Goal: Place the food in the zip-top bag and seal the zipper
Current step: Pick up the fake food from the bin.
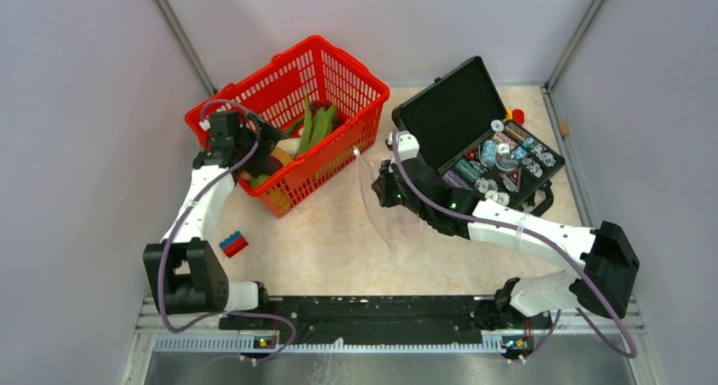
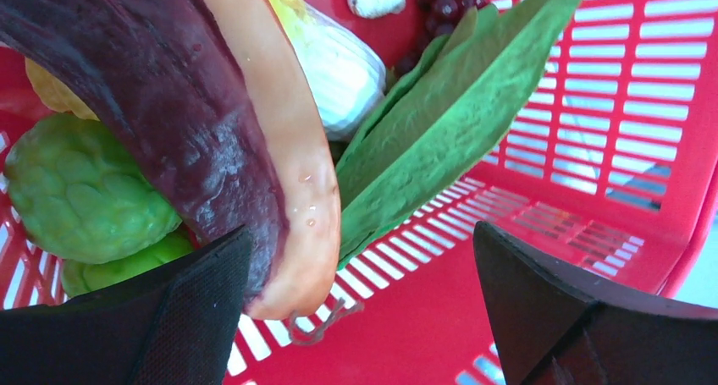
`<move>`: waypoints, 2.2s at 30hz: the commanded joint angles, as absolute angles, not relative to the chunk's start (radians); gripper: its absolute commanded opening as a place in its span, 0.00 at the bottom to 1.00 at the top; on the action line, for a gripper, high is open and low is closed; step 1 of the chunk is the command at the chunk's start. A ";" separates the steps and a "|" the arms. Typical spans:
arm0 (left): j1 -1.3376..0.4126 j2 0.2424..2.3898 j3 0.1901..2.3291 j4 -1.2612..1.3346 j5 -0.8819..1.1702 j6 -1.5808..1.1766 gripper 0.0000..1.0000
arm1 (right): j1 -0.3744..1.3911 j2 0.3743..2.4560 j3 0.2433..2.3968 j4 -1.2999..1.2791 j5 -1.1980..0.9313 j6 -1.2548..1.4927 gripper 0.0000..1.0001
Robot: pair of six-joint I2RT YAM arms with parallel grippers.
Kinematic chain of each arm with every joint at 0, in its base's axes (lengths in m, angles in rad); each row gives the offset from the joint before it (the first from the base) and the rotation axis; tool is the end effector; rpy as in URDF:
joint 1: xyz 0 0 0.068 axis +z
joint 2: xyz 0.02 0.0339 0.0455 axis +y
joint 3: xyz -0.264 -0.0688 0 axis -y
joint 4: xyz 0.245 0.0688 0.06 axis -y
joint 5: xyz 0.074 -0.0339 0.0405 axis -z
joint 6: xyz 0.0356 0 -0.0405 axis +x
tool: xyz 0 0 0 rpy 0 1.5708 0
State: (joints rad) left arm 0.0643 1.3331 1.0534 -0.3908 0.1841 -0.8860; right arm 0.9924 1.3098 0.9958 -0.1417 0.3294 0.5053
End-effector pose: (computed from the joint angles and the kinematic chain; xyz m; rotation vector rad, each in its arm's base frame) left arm 0.2951 0.0125 0.2924 -0.9638 2.0982 -0.6404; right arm 0.1737 0.2450 0.3026 -0.2875 2.0357 0.6191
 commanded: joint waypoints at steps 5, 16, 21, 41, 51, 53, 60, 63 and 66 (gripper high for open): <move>0.052 1.475 1.205 -0.610 -0.056 -1.076 0.99 | 0.987 1.282 1.008 -0.078 0.359 0.499 0.00; -0.056 1.685 1.366 -0.744 -0.276 -1.001 0.99 | 0.987 1.288 1.012 -0.083 0.365 0.494 0.00; -0.063 1.757 1.414 -0.766 -0.250 -0.912 0.99 | 0.987 1.288 1.014 -0.089 0.365 0.494 0.00; -0.066 1.507 1.266 -0.666 -0.190 -0.629 0.02 | 0.986 1.252 0.995 -0.085 0.374 0.501 0.00; -0.066 1.240 1.200 -0.577 -0.068 -0.508 0.00 | 0.988 1.226 0.975 -0.092 0.391 0.517 0.00; -0.067 1.189 1.187 -0.541 0.043 -0.451 0.00 | 0.987 1.221 0.969 -0.089 0.397 0.518 0.00; -0.066 1.014 1.179 -0.404 0.281 -0.394 0.00 | 0.987 1.219 0.965 -0.075 0.388 0.530 0.00; -0.066 0.969 1.201 -0.372 0.417 -0.396 0.00 | 0.986 1.217 0.954 -0.057 0.391 0.546 0.00; -0.066 0.939 1.226 -0.370 0.539 -0.401 0.00 | 0.986 1.208 0.944 -0.038 0.397 0.558 0.00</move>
